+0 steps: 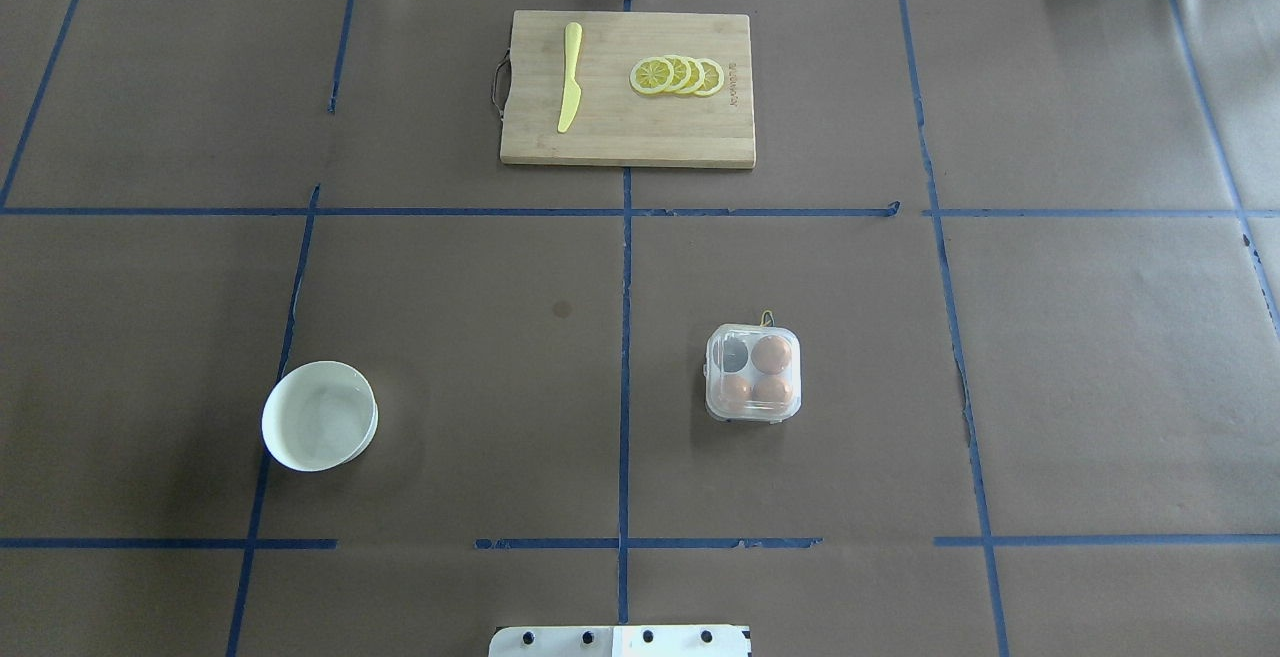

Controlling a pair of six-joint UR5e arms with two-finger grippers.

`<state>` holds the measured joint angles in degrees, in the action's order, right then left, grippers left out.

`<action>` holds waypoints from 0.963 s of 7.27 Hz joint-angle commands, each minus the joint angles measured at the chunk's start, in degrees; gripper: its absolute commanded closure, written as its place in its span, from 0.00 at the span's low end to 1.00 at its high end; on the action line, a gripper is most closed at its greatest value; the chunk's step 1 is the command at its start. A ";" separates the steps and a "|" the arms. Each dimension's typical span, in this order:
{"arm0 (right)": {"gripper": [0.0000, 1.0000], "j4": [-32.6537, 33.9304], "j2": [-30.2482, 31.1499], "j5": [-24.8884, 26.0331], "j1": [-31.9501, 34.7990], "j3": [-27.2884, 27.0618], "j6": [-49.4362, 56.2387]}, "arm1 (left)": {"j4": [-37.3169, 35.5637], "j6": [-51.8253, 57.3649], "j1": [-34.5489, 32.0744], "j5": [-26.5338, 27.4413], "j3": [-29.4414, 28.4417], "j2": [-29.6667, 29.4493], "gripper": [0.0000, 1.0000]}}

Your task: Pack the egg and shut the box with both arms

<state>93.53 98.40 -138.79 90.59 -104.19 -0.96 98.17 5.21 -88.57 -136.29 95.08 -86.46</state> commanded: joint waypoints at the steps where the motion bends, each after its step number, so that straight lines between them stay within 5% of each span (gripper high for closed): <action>1: 0.00 -0.28 0.03 1.84 0.03 0.65 -0.10 | -0.17 0.06 -1.34 3.20 0.02 -1.33 0.00; 7: 0.00 -0.28 0.12 2.38 0.03 0.65 -0.10 | -0.08 0.06 -1.52 3.40 0.02 -1.43 0.00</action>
<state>93.26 98.52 -136.41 90.61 -103.54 -1.06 98.09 5.27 -90.08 -132.88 95.10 -87.90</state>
